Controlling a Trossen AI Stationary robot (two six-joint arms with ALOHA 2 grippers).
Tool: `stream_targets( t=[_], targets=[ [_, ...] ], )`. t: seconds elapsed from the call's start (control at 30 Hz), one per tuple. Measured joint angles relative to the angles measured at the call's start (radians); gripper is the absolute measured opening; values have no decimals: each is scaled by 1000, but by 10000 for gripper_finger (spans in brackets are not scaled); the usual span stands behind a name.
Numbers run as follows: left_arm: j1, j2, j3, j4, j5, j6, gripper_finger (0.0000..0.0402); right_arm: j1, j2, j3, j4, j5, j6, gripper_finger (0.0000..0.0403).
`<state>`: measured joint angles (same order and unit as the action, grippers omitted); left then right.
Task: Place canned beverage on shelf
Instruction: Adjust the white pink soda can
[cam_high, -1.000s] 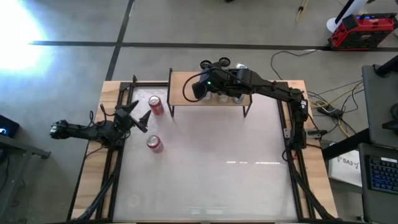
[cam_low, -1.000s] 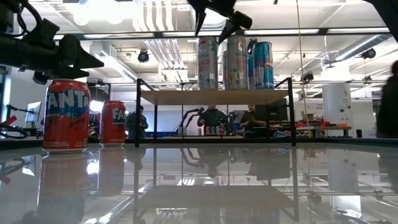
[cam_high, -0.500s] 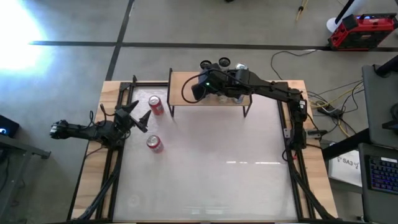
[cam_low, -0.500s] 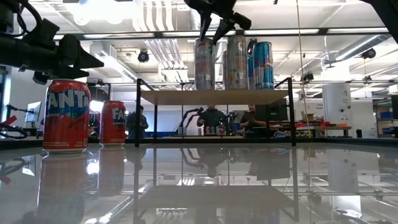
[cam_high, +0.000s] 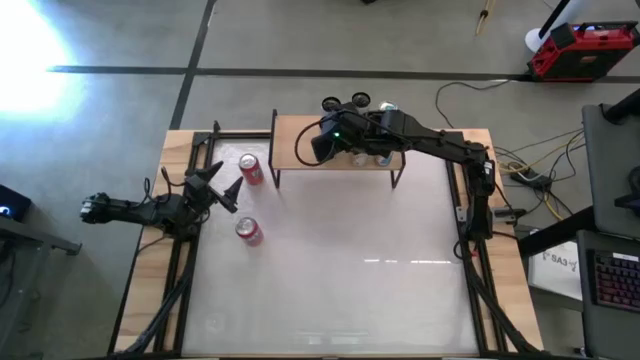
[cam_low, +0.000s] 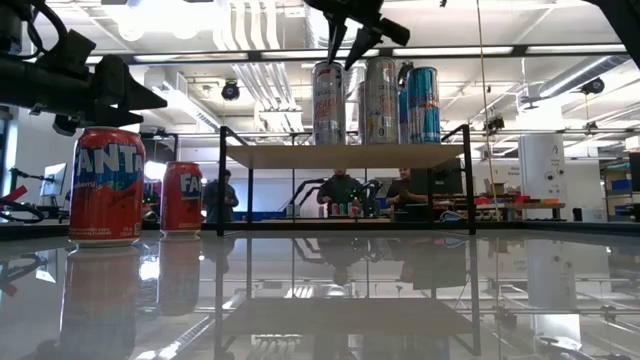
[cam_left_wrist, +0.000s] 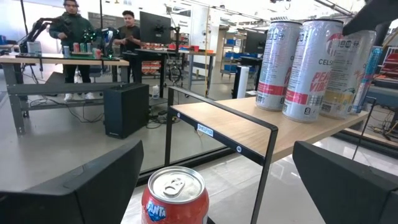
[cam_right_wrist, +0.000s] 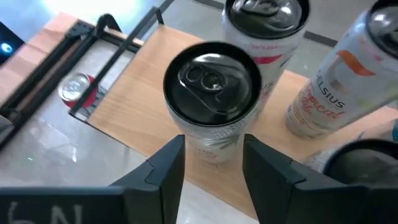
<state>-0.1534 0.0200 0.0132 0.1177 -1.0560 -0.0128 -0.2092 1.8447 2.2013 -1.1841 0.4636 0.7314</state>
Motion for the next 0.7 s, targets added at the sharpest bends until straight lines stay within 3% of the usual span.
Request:
stream_targets(
  t=[0.3, 0.7],
  targets=[
    [0, 0, 0, 0, 0, 0, 398, 6, -11, 39, -7, 12, 36, 200],
    [0, 0, 0, 0, 0, 0, 398, 6, -6, 36, 44, 48, 35, 324]
  ],
)
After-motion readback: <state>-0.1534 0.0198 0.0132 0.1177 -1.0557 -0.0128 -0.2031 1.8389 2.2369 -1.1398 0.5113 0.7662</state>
